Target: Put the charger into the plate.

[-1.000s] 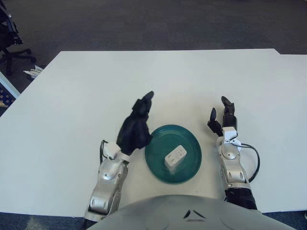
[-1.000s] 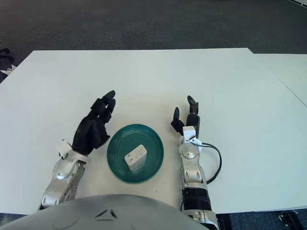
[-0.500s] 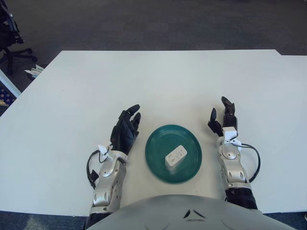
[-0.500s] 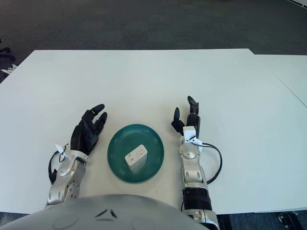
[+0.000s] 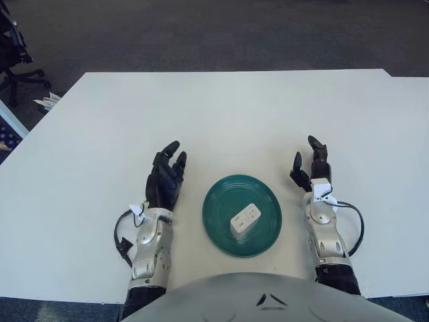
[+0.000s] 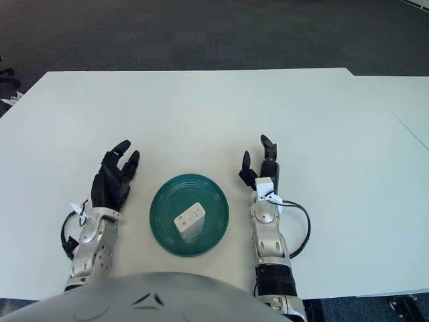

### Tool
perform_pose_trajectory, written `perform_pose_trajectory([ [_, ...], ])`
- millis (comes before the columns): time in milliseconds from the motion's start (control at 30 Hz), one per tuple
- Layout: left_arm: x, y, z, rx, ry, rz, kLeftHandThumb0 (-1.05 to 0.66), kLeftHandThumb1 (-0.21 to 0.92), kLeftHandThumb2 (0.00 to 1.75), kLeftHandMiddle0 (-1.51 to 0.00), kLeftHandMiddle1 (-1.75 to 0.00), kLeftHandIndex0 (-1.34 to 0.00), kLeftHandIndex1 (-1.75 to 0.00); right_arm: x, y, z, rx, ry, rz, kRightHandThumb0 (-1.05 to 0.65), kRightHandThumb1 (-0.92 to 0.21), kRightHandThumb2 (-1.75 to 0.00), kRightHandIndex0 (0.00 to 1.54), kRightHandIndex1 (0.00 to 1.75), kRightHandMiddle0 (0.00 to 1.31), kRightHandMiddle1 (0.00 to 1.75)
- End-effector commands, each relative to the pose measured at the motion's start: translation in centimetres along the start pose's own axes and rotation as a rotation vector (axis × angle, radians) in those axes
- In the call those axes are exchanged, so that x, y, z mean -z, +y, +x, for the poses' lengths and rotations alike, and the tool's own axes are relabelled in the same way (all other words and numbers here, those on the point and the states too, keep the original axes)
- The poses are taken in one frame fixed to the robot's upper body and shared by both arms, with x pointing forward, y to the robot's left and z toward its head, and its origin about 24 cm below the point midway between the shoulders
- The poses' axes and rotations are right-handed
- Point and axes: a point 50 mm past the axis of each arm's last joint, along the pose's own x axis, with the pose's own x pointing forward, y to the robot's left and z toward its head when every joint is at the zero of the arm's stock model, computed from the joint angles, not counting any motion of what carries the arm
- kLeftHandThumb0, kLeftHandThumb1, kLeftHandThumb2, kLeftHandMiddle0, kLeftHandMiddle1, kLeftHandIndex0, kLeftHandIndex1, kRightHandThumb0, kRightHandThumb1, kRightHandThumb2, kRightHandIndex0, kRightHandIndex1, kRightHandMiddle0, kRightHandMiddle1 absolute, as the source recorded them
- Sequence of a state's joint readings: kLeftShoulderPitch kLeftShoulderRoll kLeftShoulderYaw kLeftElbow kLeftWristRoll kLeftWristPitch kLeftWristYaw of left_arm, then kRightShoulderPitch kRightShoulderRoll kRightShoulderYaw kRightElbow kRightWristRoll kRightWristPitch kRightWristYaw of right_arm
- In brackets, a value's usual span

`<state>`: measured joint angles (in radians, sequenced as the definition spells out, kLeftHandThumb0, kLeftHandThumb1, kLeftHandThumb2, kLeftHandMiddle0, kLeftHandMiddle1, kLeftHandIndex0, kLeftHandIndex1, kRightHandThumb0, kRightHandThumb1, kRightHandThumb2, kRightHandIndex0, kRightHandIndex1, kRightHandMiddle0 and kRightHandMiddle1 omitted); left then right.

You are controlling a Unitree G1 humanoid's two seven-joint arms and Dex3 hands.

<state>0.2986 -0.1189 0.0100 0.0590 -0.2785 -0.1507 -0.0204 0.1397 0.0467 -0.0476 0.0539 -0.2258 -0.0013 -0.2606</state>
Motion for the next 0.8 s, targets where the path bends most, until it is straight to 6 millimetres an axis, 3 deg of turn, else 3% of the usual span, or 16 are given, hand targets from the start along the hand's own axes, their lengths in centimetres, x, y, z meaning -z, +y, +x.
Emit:
perform_pose_trajectory([
  [0,3.0,0.1,-2.0,-0.092,0.129,-0.034,-1.01,0.92,0.89,-0.59,-0.12,-0.33,-0.93,5.3,-0.4,-2.7,-0.041,0.309,-0.041,-0.70,-0.92,-0.82,0.18,0.01,0.00,0.57],
  [267,3.5,-0.5,-2.8,-0.097,0.124,-0.051,-1.00,0.92,0.84,-0.62,-0.17,-0.33,-1.02,5.4,-0.8,-3.0,-0.049,0.315,-0.065,-0.71,-0.92,-0.84,0.18,0.01,0.00,0.58],
  [767,3.7,-2.3,-4.6,-0.069,0.142,-0.126,-0.94,0.92,0.84,-0.58,-0.18,-0.21,-0.97,5.9,-2.2,-3.8,-0.038,0.340,-0.068,-0.68,-0.92,-0.85,0.18,0.00,0.00,0.60],
])
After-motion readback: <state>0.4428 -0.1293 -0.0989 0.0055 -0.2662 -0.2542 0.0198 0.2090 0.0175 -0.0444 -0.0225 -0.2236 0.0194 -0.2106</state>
